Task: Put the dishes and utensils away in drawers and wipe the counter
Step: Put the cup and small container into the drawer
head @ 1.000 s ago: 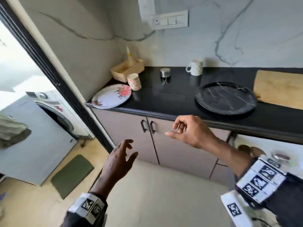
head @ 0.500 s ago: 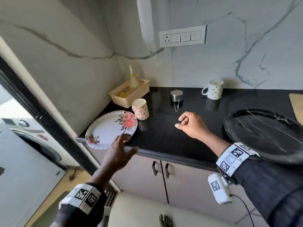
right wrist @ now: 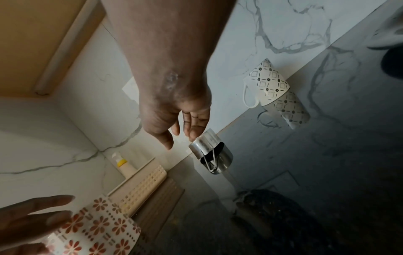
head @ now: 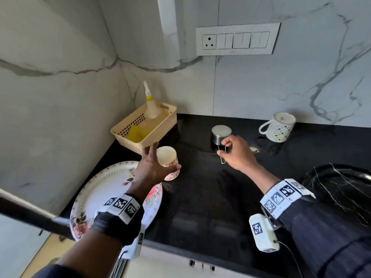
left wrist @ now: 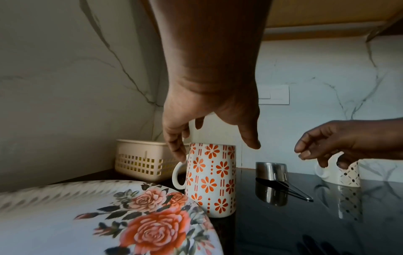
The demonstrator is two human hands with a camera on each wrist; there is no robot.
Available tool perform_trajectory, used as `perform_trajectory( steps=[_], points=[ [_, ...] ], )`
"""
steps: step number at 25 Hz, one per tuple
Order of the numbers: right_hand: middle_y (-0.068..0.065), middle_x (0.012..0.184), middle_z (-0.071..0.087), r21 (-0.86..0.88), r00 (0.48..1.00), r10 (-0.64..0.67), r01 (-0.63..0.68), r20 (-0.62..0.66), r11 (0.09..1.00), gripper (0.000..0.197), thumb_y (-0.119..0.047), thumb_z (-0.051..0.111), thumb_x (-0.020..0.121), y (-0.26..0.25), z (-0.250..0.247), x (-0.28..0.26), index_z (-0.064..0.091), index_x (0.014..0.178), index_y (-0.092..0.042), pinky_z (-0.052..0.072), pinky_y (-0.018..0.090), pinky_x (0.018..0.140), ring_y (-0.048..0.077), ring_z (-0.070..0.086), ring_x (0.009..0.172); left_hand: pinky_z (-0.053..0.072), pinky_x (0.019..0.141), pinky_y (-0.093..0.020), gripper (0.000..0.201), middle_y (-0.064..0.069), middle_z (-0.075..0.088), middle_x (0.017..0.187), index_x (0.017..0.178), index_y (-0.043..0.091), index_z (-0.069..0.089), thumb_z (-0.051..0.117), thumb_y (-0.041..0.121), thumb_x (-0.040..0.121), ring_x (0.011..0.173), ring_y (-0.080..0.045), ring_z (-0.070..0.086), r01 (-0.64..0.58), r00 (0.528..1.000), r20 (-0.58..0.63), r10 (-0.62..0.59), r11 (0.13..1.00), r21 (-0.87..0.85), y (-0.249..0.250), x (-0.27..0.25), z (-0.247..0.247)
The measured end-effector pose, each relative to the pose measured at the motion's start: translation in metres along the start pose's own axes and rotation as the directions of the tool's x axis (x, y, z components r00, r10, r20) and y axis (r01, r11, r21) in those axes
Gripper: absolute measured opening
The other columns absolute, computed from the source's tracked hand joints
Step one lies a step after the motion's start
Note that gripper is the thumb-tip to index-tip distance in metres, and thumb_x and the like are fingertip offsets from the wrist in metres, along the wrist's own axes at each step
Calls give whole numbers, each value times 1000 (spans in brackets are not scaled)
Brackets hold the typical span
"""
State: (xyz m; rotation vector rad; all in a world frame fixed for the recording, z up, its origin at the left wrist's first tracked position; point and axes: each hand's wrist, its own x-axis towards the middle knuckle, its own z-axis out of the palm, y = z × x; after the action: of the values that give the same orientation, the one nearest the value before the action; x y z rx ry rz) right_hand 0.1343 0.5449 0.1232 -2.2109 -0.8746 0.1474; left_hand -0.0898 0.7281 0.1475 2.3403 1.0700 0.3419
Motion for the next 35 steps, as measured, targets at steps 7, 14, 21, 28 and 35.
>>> perform_trajectory(
  steps=[7, 14, 21, 28, 35],
  points=[
    [3, 123, 45, -192, 998, 68, -66, 7, 979, 56, -31, 76, 79, 5, 5, 36, 48, 127, -19, 52, 41, 83, 30, 57, 109, 48, 91, -41, 88, -5, 54, 133, 136, 28, 39, 84, 51, 64, 118, -33, 54, 69, 996, 53, -74, 993, 97, 17, 21, 5],
    [18, 141, 37, -406, 976, 183, -120, 118, 906, 105, -64, 71, 73, 15, 26, 93, 16, 152, -25, 44, 47, 98, 39, 42, 129, 59, 79, -47, 84, 3, 56, 115, 117, 36, 47, 81, 73, 50, 101, -22, 62, -22, 991, -128, -44, 882, -472, 24, -2, -34],
    [0, 140, 47, 394, 991, 70, -19, -118, 919, 97, -57, 80, 66, -26, 24, 38, 34, 147, -32, 40, 31, 99, 9, 46, 120, 58, 79, -54, 77, 0, 67, 114, 114, 29, 55, 85, 66, 54, 102, -25, 69, -96, 961, -259, -102, 750, -654, 8, -46, -30],
    [-2, 128, 56, 553, 998, -10, 42, -62, 832, 79, -30, 88, 60, 3, -95, -167, 56, 131, -20, 44, 21, 99, 6, 55, 116, 59, 79, -47, 70, -11, 69, 107, 114, 15, 53, 81, 55, 65, 98, -26, 69, -284, 958, -169, 233, 668, -688, 83, -139, 12],
    [-4, 131, 57, 402, 944, 279, -189, -178, 896, 79, -24, 86, 62, 77, -202, -442, 53, 133, -20, 44, 28, 103, 9, 53, 122, 60, 70, -25, 59, -18, 66, 111, 119, 13, 49, 81, 13, 69, 95, -19, 70, -183, 799, 177, 575, 513, -839, 160, -305, 112]
  ],
)
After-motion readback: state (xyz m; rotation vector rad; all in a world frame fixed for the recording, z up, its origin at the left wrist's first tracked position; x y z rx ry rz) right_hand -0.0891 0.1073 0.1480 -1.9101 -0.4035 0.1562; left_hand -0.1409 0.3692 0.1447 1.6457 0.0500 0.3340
